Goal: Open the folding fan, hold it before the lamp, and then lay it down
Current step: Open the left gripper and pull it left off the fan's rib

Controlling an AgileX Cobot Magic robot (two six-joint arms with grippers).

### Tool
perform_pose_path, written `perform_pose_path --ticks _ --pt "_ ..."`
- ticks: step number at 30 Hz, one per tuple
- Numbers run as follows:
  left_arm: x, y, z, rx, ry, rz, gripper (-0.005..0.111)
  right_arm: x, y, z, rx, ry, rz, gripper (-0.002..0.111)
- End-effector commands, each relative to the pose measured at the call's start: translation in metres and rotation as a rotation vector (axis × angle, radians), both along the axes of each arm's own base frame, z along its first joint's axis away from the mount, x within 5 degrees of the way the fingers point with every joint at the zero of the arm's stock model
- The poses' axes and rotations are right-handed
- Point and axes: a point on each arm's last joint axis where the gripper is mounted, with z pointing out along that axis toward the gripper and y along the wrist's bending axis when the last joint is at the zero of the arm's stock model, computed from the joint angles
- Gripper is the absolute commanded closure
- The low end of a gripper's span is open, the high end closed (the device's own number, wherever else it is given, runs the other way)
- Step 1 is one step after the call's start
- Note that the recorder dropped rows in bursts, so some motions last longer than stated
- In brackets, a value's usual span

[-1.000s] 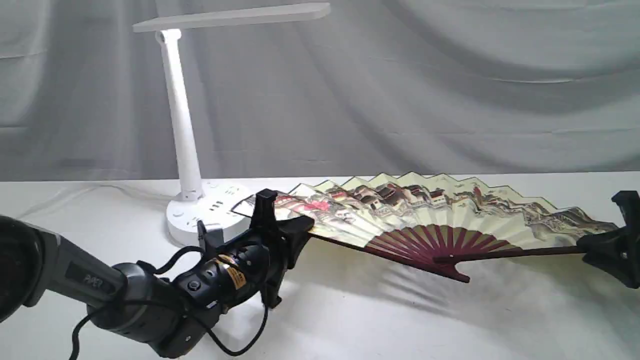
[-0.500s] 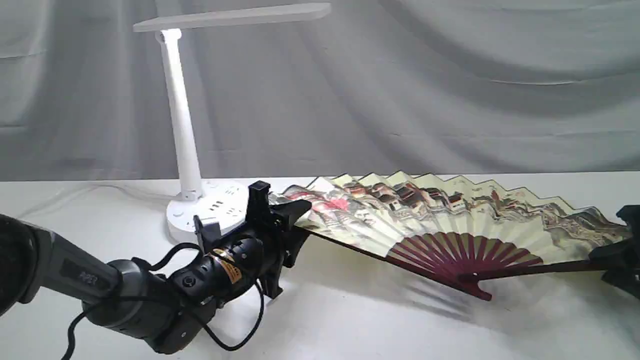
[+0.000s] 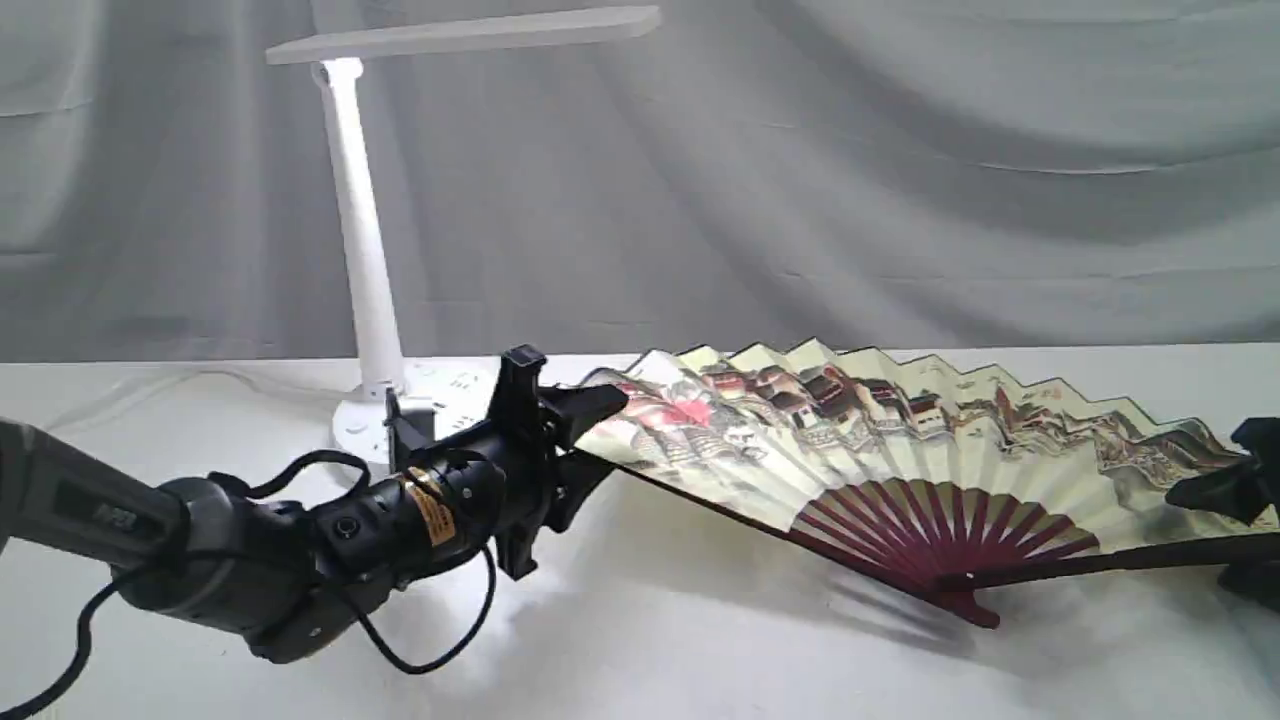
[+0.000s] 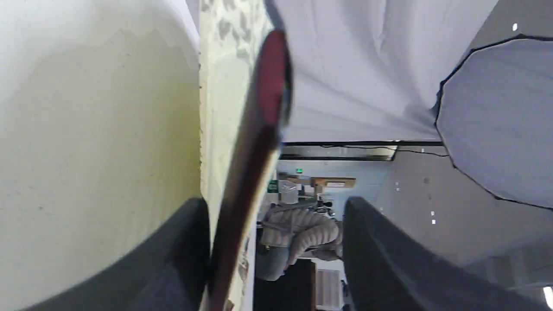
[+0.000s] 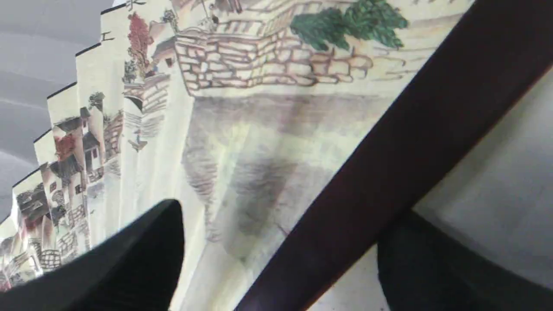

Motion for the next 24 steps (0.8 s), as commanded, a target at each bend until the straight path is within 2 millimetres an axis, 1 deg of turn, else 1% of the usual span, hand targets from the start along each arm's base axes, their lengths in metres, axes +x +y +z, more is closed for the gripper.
perform_pose_path --ticks 1,6,10,13,16,20,24 --pt "0.002 0.007 0.012 0.062 0.004 -0.026 0.059 0.0 -0.001 0.014 -0.04 -0.029 0.022 0.045" --pt "0.003 0.011 0.021 0.134 0.039 -0.023 0.059 0.0 -0.002 0.03 -0.059 -0.049 0.011 0.045" --pt "0.001 0.014 0.024 0.253 0.081 -0.026 0.059 -0.001 -0.003 0.037 -0.093 -0.033 -0.002 0.045" --pt "0.0 0.017 0.027 0.342 0.092 -0.031 0.059 -0.004 -0.01 0.034 -0.172 0.019 -0.029 0.045" --pt "-0.001 0.017 0.032 0.377 0.076 -0.051 0.059 -0.006 -0.013 0.032 -0.229 0.054 -0.024 0.045" --pt "-0.002 0.019 0.039 0.423 0.063 -0.058 0.059 -0.008 -0.013 0.03 -0.252 0.065 0.001 0.045" --pt "-0.003 0.026 0.045 0.544 0.069 -0.034 0.059 -0.008 -0.008 0.031 -0.243 0.057 0.056 0.045"
